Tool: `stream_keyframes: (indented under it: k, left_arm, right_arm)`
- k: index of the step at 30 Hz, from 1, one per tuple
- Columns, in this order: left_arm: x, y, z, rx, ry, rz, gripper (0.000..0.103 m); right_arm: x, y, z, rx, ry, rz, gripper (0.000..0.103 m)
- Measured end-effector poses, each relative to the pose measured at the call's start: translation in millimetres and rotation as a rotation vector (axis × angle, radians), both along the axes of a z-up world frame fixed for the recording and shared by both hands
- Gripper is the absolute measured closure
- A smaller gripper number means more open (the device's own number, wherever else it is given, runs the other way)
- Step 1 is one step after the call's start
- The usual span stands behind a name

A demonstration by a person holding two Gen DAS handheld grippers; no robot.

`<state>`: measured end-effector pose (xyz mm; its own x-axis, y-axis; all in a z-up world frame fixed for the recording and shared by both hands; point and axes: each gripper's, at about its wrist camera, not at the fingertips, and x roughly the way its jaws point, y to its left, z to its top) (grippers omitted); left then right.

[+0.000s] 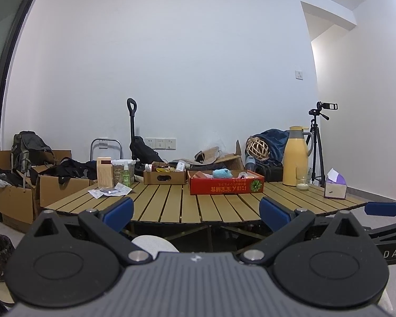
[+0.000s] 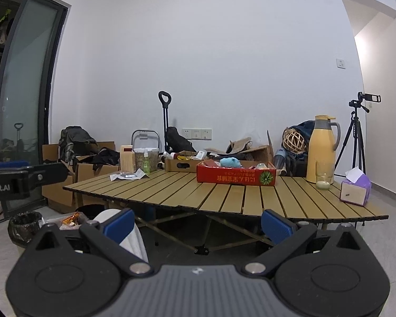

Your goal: Organize soft objects

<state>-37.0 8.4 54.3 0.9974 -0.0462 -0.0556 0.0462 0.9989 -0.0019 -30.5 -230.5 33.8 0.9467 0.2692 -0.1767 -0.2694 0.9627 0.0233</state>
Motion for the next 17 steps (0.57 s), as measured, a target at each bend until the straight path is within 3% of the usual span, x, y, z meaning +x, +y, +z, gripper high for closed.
stream_keyframes:
  k: [17]
  left_arm:
    - [12.5,1.2,-2.4,0.005,0.011,-0.001,0.0]
  right_arm:
    - [9.1,1.4,-0.9,0.001,-0.011,-0.008,0.0]
